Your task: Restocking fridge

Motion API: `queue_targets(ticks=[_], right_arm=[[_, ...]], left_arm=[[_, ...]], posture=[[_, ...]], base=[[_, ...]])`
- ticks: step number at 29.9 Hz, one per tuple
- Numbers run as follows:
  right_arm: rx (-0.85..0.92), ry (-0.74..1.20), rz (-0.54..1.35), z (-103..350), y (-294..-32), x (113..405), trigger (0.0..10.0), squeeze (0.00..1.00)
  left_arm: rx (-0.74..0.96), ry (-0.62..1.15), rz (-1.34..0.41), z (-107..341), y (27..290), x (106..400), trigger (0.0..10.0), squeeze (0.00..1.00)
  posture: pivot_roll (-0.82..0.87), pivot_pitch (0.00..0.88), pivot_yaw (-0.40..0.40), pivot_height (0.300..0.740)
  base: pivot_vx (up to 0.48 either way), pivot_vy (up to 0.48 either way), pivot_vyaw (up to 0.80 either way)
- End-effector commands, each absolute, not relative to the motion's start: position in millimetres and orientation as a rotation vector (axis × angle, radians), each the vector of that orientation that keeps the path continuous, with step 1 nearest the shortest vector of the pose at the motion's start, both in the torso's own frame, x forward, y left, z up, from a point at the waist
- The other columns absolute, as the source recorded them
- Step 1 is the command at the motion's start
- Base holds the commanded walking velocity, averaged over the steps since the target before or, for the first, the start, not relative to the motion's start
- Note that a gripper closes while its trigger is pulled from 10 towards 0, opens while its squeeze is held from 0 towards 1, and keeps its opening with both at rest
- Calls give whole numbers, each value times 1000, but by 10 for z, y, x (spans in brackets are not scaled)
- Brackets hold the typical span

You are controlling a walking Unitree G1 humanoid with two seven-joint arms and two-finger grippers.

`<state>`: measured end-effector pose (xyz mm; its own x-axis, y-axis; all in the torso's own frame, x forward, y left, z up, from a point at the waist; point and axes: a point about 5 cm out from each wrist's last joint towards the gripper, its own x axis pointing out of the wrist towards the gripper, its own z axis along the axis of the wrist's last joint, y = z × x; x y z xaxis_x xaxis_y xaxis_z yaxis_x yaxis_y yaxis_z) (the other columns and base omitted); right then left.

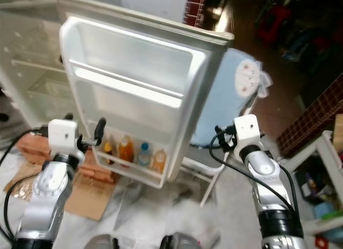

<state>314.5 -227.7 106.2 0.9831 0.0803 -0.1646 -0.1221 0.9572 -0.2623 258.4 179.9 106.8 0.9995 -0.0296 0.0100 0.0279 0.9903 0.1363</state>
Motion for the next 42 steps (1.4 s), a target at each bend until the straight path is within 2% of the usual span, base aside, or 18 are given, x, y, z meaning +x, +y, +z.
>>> queue_targets(ticks=[1,8,12,23,34,42], right_arm=[[-278,166,65,1034,-2354,3166,10000,0],[-181,72,43,1232,-2217,3400,10000,0],[-127,-4,75,1346,-1955,3514,10000,0],[-12,-53,59,1363,-1643,3521,10000,0],[-16,-54,24,1332,-1613,3483,10000,0],[-31,-53,18,1320,-1603,3442,10000,0]], left_arm=[[130,-20,-60,1084,1703,2593,10000,0],[135,-18,-48,1082,1711,2586,10000,0],[140,-1,19,1063,1749,2593,10000,0],[109,40,103,1003,1854,2581,10000,0],[80,47,119,990,1919,2576,10000,0],[73,38,112,1001,1908,2563,10000,0]], posture=[[25,68,-67,740],[32,66,-69,740],[39,63,-70,740],[44,57,-73,740],[44,53,-75,740],[42,52,-79,740]], base=[[0,-472,0],[0,-470,0],[0,0,428],[0,0,797],[0,0,143],[310,0,0]])
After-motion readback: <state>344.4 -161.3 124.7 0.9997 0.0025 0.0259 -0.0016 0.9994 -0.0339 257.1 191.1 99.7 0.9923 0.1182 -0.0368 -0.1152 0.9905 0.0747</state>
